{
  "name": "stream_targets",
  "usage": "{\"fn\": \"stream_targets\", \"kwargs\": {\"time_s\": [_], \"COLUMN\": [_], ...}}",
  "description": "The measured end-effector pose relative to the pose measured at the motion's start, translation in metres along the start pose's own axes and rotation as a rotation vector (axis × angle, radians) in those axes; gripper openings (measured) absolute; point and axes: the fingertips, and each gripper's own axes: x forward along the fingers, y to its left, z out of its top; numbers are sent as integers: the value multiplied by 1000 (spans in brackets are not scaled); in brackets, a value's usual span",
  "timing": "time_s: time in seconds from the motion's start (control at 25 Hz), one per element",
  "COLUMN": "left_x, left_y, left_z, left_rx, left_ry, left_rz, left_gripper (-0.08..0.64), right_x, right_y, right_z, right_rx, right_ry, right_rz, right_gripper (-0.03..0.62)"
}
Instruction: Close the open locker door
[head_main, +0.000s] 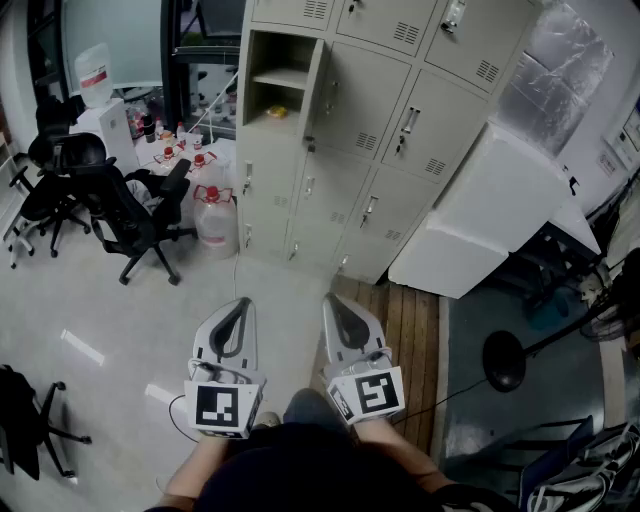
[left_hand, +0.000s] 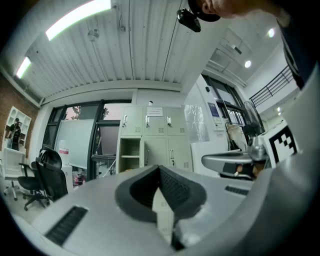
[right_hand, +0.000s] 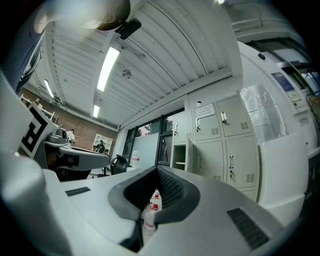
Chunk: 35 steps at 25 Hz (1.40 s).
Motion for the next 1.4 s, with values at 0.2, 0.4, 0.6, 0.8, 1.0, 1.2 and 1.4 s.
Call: {"fn": "stream_targets", "kwargs": {"time_s": [0.2, 0.4, 0.6, 0.8, 1.0, 1.2, 1.4], "left_x": [5, 9, 20, 38, 76, 139, 202], "left_y": [1, 5, 6, 18, 36, 57, 68], "left_z": [0, -2, -10, -17, -19, -15, -8], "left_rx": [-1, -4, -23, -20, 9, -5, -12], "left_ry": [5, 11, 31, 43, 36, 29, 16], "left_rz": [-3, -9, -15, 2, 3, 4, -2], "left_gripper": [0, 0, 0, 0, 0, 0, 0], "right_x": [6, 8, 17, 44, 85, 141, 192], "right_y": [-2, -4, -9, -16, -29, -60, -104], "right_z": [-1, 0, -10, -17, -27, -33, -35], "right_rx": [4, 26, 51, 85, 112, 108, 105], "right_ry": [-1, -8, 14, 6, -3, -17, -30], "right_rz": [-1, -8, 21, 49, 82, 98, 104], "right_gripper": [17, 17, 18, 20, 87, 87, 87]}}
